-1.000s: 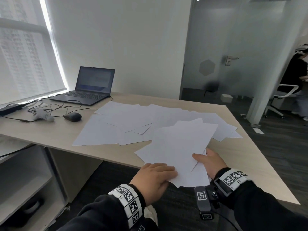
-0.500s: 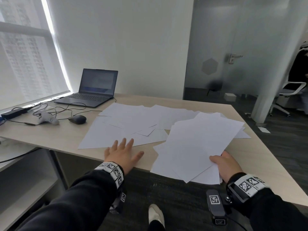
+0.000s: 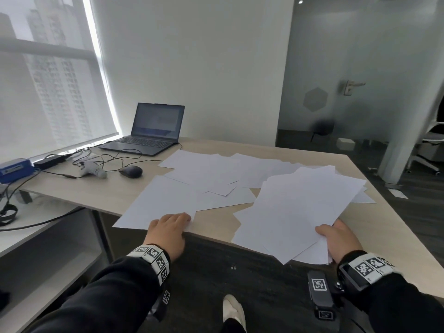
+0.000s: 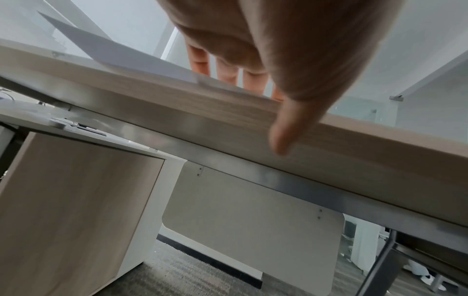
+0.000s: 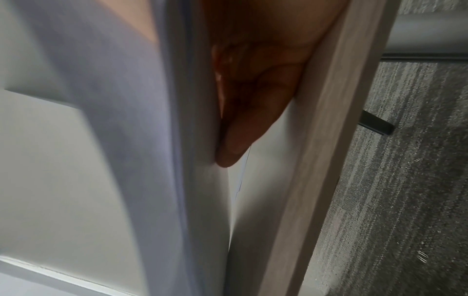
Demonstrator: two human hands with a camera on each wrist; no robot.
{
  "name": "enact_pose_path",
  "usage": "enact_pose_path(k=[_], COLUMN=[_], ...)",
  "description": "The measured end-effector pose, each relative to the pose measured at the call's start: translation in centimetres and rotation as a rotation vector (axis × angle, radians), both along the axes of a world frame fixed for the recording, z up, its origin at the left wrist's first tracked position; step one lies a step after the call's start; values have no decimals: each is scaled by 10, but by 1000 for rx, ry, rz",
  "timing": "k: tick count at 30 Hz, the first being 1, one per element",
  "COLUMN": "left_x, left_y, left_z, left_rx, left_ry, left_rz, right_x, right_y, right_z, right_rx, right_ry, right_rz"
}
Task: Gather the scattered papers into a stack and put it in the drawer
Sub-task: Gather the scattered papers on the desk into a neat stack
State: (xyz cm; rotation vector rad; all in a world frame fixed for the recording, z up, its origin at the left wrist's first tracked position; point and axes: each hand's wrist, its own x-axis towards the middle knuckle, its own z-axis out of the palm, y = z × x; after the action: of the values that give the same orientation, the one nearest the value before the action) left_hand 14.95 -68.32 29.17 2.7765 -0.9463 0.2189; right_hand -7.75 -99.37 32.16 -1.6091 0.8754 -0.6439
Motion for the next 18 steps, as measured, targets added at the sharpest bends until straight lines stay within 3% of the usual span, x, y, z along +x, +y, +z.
enact_pose_path(k=[8,13,18], left_x=[12,5,6], left_y=[-4,-32,-66], left_z=[-4,10,14], left_rx=[-164,-45,52], left_ry=[60,5,180], left_rz=[-102,-164,-51], right_x=[1,4,3], right_y=[-7,-10,-11], right_z=[-3,-3,-2], right_rx=[28,34,35], right_ry=[29,40,32], right_rz=[7,4,11])
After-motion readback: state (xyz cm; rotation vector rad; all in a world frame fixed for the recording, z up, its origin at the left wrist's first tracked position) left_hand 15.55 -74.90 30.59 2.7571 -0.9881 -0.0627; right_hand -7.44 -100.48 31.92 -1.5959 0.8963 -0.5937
